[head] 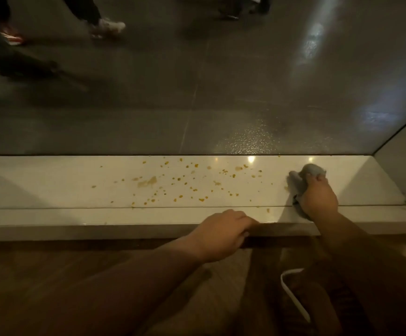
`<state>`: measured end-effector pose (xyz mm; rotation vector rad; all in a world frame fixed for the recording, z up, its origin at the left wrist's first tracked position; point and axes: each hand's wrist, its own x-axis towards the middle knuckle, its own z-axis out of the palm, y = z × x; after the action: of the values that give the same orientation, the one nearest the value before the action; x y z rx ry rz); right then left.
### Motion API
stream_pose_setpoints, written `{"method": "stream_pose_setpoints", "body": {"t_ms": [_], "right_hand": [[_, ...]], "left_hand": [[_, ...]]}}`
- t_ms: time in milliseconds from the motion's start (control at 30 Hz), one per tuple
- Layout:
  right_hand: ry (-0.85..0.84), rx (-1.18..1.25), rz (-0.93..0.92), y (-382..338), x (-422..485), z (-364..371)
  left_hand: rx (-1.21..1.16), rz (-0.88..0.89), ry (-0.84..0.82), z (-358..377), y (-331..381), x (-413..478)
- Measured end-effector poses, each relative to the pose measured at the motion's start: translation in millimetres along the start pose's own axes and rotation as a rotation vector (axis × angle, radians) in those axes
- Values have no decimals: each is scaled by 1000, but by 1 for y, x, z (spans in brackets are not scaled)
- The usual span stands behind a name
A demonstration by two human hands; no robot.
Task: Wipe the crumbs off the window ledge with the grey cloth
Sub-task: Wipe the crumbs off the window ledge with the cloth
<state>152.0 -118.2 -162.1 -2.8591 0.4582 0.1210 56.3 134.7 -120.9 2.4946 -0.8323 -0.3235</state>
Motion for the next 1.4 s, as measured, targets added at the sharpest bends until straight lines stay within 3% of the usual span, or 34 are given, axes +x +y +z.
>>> {"method": "stream_pose_setpoints", "body": {"t_ms": [167, 267, 333, 600, 1100, 1300, 1400], "right_hand": [[-159, -114, 151, 15, 11, -1], [-269, -225, 67, 21, 10, 15], [-309, -158, 94, 24, 8, 27], [-111, -13, 121, 22, 9, 48], [-155, -29, -88, -56, -21, 75], [-176, 105, -84, -82, -34, 78], [-191, 106, -101, -88, -37, 80]], "left_hand": [[107, -82, 58, 3, -65, -23], [90, -156, 19, 7, -94, -29], [75, -178, -40, 10, -107, -32], [68, -152, -61, 16, -131, -34], [-30, -165, -111, 0, -127, -18], [78, -173, -124, 2, -118, -22], [279, -193, -197, 3, -115, -23]]}}
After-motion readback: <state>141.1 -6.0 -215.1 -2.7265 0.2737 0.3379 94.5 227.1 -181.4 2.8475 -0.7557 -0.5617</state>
